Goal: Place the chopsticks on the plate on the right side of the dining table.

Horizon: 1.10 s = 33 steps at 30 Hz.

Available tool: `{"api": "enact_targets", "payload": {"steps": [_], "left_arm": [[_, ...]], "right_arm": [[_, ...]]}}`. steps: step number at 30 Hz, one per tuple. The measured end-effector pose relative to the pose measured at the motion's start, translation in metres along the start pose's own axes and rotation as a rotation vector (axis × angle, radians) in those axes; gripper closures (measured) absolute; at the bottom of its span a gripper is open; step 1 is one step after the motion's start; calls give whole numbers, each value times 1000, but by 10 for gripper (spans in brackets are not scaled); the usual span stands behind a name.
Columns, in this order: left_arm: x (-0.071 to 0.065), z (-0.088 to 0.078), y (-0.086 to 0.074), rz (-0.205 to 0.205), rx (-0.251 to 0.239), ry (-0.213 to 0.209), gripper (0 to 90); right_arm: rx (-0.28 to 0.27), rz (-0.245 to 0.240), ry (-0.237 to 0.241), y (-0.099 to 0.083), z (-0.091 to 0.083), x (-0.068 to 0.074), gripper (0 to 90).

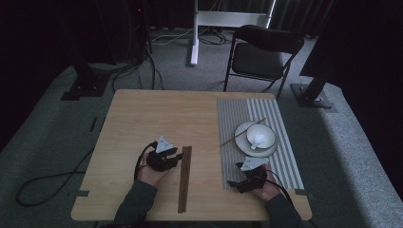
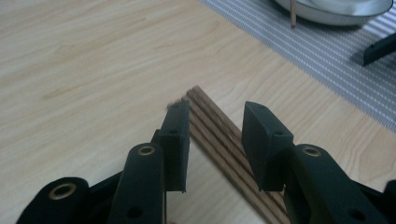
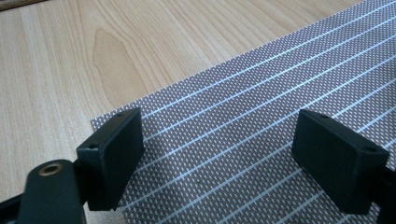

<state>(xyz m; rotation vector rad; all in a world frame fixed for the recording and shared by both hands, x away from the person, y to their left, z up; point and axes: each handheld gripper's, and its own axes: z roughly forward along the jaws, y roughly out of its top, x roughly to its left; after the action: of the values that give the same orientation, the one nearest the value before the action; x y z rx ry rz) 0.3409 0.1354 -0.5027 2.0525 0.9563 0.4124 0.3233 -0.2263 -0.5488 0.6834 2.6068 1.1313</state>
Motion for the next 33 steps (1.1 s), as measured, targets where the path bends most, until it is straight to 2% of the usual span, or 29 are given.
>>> {"api": "enact_targets", "payload": {"steps": [15, 25, 33], "left_arm": [[-14, -3, -26, -27, 22, -16, 608], [-28, -5, -46, -29, 64, -36, 608], [-35, -6, -53, -20, 86, -47, 608]], "right_arm": [[1, 1, 1, 0, 0, 0, 159], [0, 0, 0, 0, 0, 0, 159], [0, -1, 0, 0, 0, 0, 159]]}}
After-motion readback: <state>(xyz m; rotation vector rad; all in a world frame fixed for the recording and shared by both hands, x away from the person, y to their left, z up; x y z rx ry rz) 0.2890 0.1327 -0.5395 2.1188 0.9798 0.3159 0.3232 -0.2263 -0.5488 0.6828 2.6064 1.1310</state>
